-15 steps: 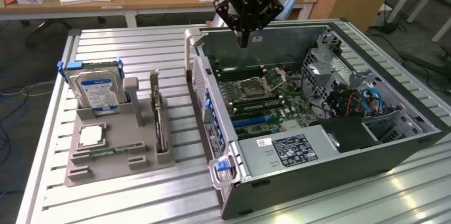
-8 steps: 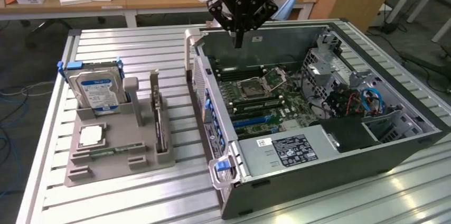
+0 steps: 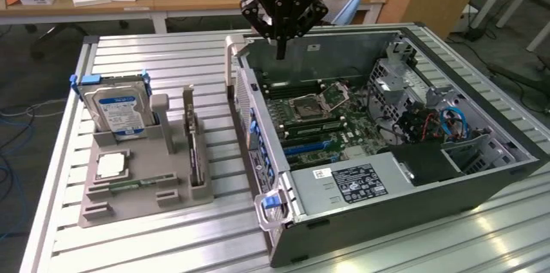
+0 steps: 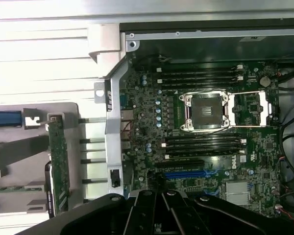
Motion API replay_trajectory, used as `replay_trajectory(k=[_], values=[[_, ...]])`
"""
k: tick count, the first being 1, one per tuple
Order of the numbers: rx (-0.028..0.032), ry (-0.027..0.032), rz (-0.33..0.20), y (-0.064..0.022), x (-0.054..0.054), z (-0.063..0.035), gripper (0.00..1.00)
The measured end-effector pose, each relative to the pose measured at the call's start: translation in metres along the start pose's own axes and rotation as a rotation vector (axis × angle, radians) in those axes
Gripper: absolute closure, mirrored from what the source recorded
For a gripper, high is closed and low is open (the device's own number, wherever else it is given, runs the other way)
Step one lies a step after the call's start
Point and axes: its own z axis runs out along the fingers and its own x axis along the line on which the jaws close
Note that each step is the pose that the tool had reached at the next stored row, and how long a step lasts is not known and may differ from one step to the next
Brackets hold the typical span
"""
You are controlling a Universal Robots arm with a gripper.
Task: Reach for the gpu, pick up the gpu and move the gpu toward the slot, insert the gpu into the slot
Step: 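Reach for the gpu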
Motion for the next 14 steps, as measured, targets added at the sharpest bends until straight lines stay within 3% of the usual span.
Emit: replay_trajectory(k=[9,14], values=[[0.0000,0.0000,0.000,-0.0016,0.021,-0.0006,0.90],[0.0001,0.0001,0.000,-0.0031,0.041,-0.0012,0.90]])
